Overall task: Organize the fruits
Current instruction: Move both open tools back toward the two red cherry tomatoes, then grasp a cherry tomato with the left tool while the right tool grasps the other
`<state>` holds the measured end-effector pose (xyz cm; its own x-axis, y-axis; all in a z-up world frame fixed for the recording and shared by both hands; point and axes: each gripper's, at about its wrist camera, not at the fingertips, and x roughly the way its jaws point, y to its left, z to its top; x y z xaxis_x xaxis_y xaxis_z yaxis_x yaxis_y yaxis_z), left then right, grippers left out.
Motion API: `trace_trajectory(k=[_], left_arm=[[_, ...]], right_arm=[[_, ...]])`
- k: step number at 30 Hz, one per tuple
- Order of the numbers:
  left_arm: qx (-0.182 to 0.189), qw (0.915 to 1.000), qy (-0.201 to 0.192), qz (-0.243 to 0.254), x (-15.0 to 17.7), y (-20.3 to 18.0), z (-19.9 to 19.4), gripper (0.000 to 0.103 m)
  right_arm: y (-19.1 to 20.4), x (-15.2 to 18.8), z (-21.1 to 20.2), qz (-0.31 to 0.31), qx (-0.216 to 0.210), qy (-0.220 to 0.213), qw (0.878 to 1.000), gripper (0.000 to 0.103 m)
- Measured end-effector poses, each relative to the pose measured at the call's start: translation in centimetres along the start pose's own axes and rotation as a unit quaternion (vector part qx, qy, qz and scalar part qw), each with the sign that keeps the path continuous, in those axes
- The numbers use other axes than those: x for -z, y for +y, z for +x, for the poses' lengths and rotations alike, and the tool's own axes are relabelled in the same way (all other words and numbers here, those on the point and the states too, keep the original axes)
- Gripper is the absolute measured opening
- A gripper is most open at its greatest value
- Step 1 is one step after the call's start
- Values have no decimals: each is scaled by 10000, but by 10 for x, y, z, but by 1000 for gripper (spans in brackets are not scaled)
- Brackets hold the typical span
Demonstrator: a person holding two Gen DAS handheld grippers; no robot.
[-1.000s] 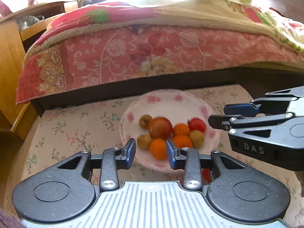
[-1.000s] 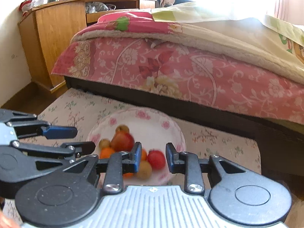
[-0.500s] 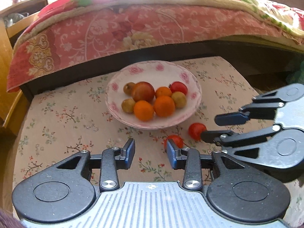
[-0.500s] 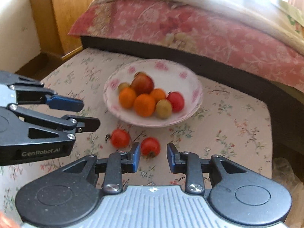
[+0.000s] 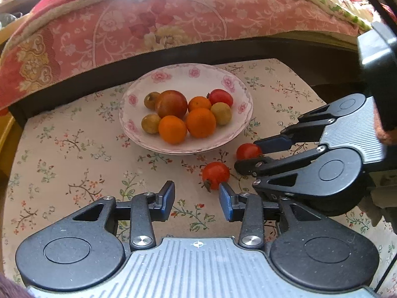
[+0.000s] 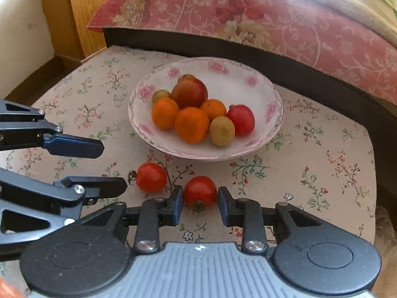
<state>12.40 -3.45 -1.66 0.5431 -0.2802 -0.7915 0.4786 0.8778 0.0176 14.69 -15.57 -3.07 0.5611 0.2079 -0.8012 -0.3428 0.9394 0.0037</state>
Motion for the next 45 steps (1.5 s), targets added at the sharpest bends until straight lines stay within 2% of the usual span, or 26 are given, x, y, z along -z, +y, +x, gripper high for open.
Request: trace_trajectory(k=[7,11,13,14,16,24,31,37,39,42,45], left_arm=[[288,9996,-58,27,-4,-8,10,48],[299,9995,-8,90,-6,-14,23,48],[239,9997,36,92,-6,-16,30,46],[225,9997,59,87,-6,-16,33,41],[161,9998,72,94,-5,-17,35,37],[61,9997,167,152,2,-26,20,36],[-46,9991,368,188,38,-35,-13,36],[-7,9988,452,176,58,-38,-21,39],[-11,9989,419,194,61,-38,-22,40],[-69,9988,391,286,63,-38,-23,48],[-26,9990,383,247,61,-36,-25,50]], right_arm=[[-14,5,-8,273,30,124,9995,31],[-23,13,-17,446,59,161,9989,31],[-26,18,-22,535,39,196,9984,31],[-28,21,-24,564,36,215,9982,31],[-30,27,-28,593,9,231,9980,31],[-27,33,-41,511,-80,185,9985,31],[1,55,-59,344,-205,216,9990,31],[33,78,-64,59,-57,288,9996,31],[33,80,-66,207,-126,288,9993,31],[32,81,-68,211,-78,343,9992,33],[32,82,-74,221,-85,322,9992,38]])
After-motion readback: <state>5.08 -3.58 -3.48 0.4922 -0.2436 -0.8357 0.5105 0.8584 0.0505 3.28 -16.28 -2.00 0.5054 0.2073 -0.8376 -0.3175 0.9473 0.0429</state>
